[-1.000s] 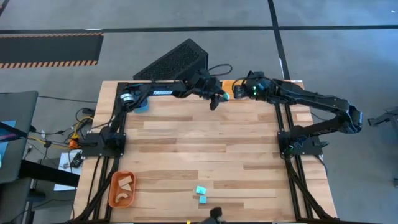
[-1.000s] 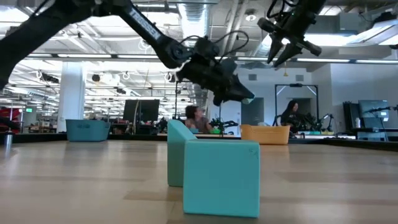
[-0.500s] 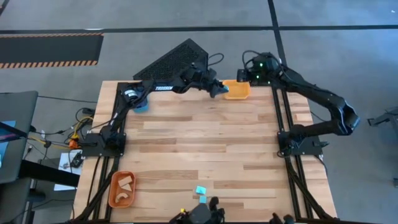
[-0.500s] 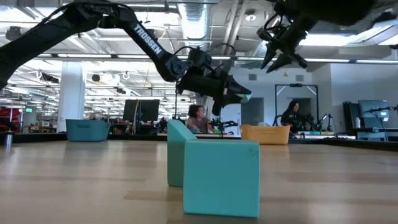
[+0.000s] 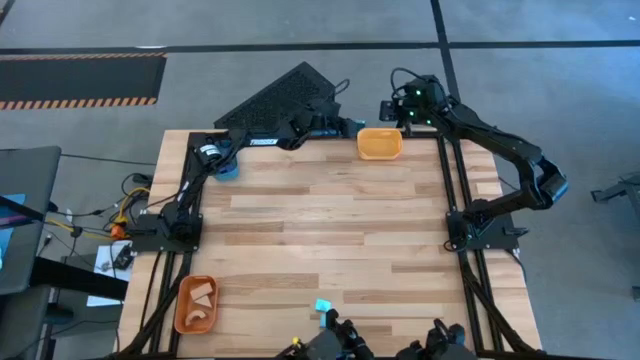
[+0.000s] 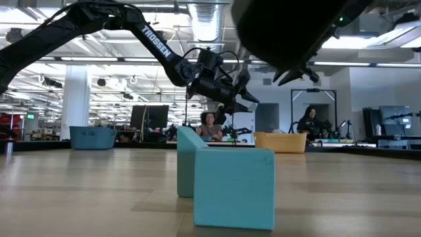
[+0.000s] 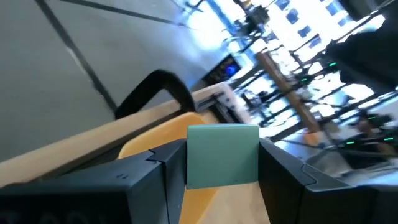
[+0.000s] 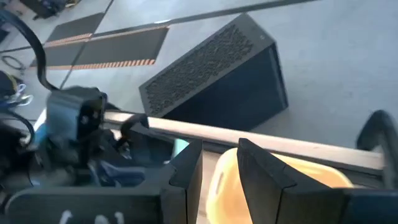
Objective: Sort & place blocks by color
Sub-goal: Put the top light blue block into the yellow bin
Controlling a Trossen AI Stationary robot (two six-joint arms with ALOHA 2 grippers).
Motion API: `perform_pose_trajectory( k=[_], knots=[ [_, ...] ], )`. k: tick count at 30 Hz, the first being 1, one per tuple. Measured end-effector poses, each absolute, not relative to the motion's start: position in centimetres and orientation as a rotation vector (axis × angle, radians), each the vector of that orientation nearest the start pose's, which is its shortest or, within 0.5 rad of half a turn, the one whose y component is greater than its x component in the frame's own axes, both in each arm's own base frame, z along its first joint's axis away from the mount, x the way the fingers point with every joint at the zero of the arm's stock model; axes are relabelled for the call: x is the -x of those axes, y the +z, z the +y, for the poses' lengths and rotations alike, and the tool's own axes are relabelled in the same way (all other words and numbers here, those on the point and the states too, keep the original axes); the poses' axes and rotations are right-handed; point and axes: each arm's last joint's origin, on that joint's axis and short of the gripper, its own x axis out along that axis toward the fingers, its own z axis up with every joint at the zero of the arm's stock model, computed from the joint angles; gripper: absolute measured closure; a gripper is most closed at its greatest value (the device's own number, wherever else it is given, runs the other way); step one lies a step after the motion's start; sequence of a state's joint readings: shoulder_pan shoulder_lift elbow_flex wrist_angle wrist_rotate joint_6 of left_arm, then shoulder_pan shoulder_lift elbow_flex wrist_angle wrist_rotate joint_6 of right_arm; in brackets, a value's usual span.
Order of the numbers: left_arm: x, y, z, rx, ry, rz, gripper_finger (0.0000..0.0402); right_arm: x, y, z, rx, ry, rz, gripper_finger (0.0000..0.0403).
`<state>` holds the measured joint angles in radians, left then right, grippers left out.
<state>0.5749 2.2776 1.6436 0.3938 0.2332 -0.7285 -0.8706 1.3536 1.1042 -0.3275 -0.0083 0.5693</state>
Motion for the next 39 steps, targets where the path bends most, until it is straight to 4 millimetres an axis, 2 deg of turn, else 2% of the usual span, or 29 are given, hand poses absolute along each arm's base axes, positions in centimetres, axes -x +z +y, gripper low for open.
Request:
perform_pose_trajectory(
  k=[4,10,12,15,18,22,28,33,37,39],
  knots=[
    [-44.0,18.1,27.1,0.796,0.483,0.111,0.0262,-20.2,30.0,-22.6,-0.779,-0.94,0.3,0.028],
    [-44.4,18.1,26.6,0.797,0.489,0.106,0.0249,-21.7,29.5,-22.3,-0.773,-0.888,0.31,0.028],
    [-44.7,18.1,26.0,0.801,0.454,0.118,0.0237,-21.8,29.4,-22.2,-0.772,-0.883,0.313,0.028],
    [-45.8,16.9,25.6,0.843,0.362,0.107,0.0214,-22.2,29.6,-21.9,-0.784,-0.853,0.302,0.028],
    [-47.4,15.2,26.0,0.936,0.294,0.136,0.0193,-22.1,29.9,-21.7,-0.792,-0.839,0.286,0.028],
    [-48.8,14.6,26.8,1.019,0.186,0.166,0.0169,-22.0,30.5,-21.2,-0.783,-0.827,0.272,0.028],
    [-49.2,15.8,27.2,0.923,0.113,0.188,0.016,-21.5,31.4,-20.8,-0.735,-0.824,0.253,0.028],
    [-49.3,18.2,28.1,0.767,0.001,0.154,0.0167,-21.0,31.5,-21.2,-0.705,-0.84,0.26,0.028],
    [-48.3,20.7,29.7,0.632,-0.238,0.146,0.0181,-20.8,31.5,-21.5,-0.698,-0.852,0.252,0.028],
    [-47.2,21.6,31.3,0.643,-0.286,0.146,0.0191,-20.9,31.7,-21.5,-0.689,-0.845,0.237,0.028]
  ],
)
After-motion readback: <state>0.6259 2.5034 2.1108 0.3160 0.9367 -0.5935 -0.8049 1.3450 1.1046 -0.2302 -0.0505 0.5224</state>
